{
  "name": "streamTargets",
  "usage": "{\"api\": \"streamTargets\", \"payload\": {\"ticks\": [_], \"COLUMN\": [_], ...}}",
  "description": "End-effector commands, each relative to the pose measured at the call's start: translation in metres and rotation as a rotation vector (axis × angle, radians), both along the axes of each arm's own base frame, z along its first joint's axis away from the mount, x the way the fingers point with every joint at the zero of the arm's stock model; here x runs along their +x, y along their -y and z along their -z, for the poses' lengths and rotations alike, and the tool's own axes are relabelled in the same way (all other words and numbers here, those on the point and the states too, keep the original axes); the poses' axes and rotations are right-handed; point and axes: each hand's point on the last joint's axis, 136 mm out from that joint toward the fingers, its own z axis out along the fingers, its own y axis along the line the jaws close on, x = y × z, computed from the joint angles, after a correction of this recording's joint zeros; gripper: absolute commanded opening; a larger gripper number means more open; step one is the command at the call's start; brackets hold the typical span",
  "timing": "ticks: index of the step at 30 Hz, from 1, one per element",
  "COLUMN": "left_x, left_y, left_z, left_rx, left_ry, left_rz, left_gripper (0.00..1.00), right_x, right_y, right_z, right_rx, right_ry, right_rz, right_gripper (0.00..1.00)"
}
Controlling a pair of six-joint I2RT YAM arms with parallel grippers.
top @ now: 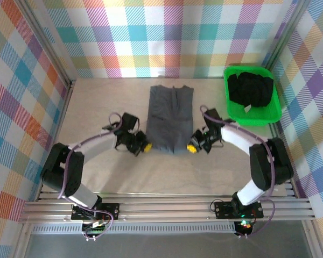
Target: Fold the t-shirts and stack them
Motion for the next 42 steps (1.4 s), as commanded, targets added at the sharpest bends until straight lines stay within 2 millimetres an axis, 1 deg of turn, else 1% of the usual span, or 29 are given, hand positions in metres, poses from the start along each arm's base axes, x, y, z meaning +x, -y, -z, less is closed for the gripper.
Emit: {"api": "streamTargets", "payload": {"ticks": [1,2,4,5,7,9,11,12,13,14,16,17,20,22,24,26,28,29,30,31,32,33,34,36,37,39,41,42], "left_x": [-0.065,-0.079,-0.101,-0.109,-0.119,-0.12,-0.108,-0.1,-0.092,-0.079,-0.055,-0.042,0.005,0.041,0.088,0.134,0.182,0.201,0.224,0.239,0.251,0.264,0.273,0.286,0.286,0.274,0.248,0.229], "left_y": [-0.014,-0.02,-0.031,-0.036,-0.043,-0.044,-0.037,-0.033,-0.03,-0.026,-0.023,-0.021,-0.021,-0.021,-0.019,-0.016,-0.012,-0.006,-0.002,-0.003,-0.005,-0.008,-0.007,-0.002,-0.002,-0.005,-0.013,-0.016], "left_z": [0.011,0.013,0.013,0.008,0.0,-0.011,-0.027,-0.039,-0.048,-0.062,-0.082,-0.091,-0.119,-0.133,-0.137,-0.141,-0.126,-0.118,-0.106,-0.095,-0.086,-0.08,-0.074,-0.074,-0.078,-0.085,-0.091,-0.101], "left_rx": [0.017,0.028,0.043,0.046,0.043,0.019,-0.019,-0.033,-0.034,-0.032,-0.017,-0.018,-0.026,-0.03,-0.031,-0.011,0.004,-0.006,-0.004,0.018,0.05,0.086,0.091,0.056,0.059,0.077,0.106,0.112], "left_ry": [-0.071,-0.082,-0.094,-0.089,-0.084,-0.061,-0.011,0.021,0.049,0.087,0.143,0.168,0.237,0.281,0.293,0.328,0.322,0.312,0.299,0.282,0.274,0.281,0.279,0.293,0.311,0.316,0.311,0.319], "left_rz": [0.049,0.043,0.037,0.04,0.034,0.015,-0.005,-0.008,-0.009,-0.011,-0.028,-0.043,-0.118,-0.153,-0.172,-0.164,-0.164,-0.162,-0.159,-0.153,-0.146,-0.138,-0.128,-0.12,-0.113,-0.103,-0.113,-0.127], "left_gripper": [0.0,0.0,0.0,0.0,0.0,0.0,0.0,0.0,0.0,0.0,0.0,0.0,0.0,0.0,0.0,0.0,0.0,0.0,0.12,0.26,0.34,0.42,0.51,0.6,0.62,0.63,0.63,0.62], "right_x": [-0.044,-0.059,-0.079,-0.087,-0.097,-0.1,-0.095,-0.089,-0.082,-0.073,-0.053,-0.04,0.003,0.037,0.077,0.117,0.161,0.183,0.206,0.228,0.248,0.262,0.27,0.279,0.28,0.278,0.268,0.26], "right_y": [-0.002,0.001,0.006,0.008,0.011,0.012,0.01,0.008,0.007,0.006,0.005,0.005,0.007,0.008,0.012,0.017,0.019,0.018,0.016,0.011,0.004,0.0,0.001,0.008,0.011,0.012,0.012,0.014], "right_z": [-0.005,-0.003,-0.004,-0.005,-0.01,-0.017,-0.028,-0.037,-0.046,-0.056,-0.073,-0.084,-0.113,-0.126,-0.129,-0.122,-0.112,-0.102,-0.095,-0.09,-0.081,-0.071,-0.061,-0.062,-0.067,-0.08,-0.097,-0.102], "right_rx": [0.034,0.027,0.025,0.032,0.038,0.043,0.05,0.048,0.046,0.04,0.029,0.021,0.002,-0.009,-0.011,-0.043,-0.028,-0.011,0.018,0.062,0.106,0.127,0.099,0.013,-0.002,-0.006,0.01,0.018], "right_ry": [-0.02,-0.037,-0.065,-0.076,-0.096,-0.103,-0.09,-0.074,-0.051,-0.034,-0.004,0.016,0.078,0.111,0.126,0.142,0.158,0.158,0.164,0.192,0.206,0.182,0.14,0.152,0.171,0.227,0.298,0.319], "right_rz": [-0.014,-0.019,-0.019,-0.017,-0.009,-0.004,-0.002,-0.002,-0.001,0.004,0.014,0.022,0.06,0.098,0.152,0.194,0.237,0.256,0.27,0.268,0.249,0.217,0.188,0.146,0.141,0.135,0.116,0.108], "right_gripper": [0.0,0.0,0.0,0.0,0.0,0.0,0.0,0.0,0.0,0.0,0.0,0.0,0.0,0.0,0.0,0.0,0.0,0.0,0.05,0.2,0.37,0.47,0.49,0.51,0.52,0.54,0.54,0.55]}}
